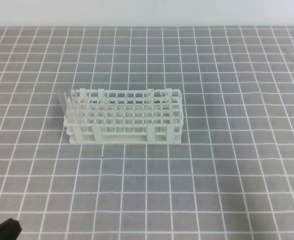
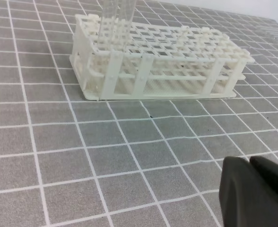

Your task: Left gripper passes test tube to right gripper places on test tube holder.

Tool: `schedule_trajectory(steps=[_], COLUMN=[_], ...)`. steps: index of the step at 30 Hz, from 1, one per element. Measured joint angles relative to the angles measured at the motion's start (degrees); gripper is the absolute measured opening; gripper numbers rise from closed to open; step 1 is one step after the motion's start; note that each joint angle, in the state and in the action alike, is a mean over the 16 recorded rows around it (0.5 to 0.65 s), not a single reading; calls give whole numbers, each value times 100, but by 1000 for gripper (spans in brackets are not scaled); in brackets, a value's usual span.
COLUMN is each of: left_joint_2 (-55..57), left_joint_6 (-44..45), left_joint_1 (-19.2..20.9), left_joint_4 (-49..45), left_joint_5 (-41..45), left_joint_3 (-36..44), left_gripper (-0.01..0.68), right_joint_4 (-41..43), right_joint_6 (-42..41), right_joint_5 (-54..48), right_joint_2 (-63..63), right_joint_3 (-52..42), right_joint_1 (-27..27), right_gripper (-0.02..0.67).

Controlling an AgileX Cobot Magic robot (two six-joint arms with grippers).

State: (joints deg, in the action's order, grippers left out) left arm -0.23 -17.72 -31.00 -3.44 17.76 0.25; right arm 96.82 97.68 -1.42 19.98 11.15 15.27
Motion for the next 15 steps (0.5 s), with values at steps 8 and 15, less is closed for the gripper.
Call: schedule_trajectory(steps=[8,15], left_joint_2=[-2,-4], left_joint_6=[1,1], left_joint_1=[0,1], left_joint_4=[1,1], left_joint_5=[5,5], left_joint_3=[-4,-4], left_gripper=[-1,-1], right_joint_4=[1,8], right_joint_6=[156,318], right_joint_5=[287,361], right_joint_2=[-1631,-2078], right_joint_3=[-886,-1120], right_joint_1=[-854,-976], right_gripper=[-13,-13])
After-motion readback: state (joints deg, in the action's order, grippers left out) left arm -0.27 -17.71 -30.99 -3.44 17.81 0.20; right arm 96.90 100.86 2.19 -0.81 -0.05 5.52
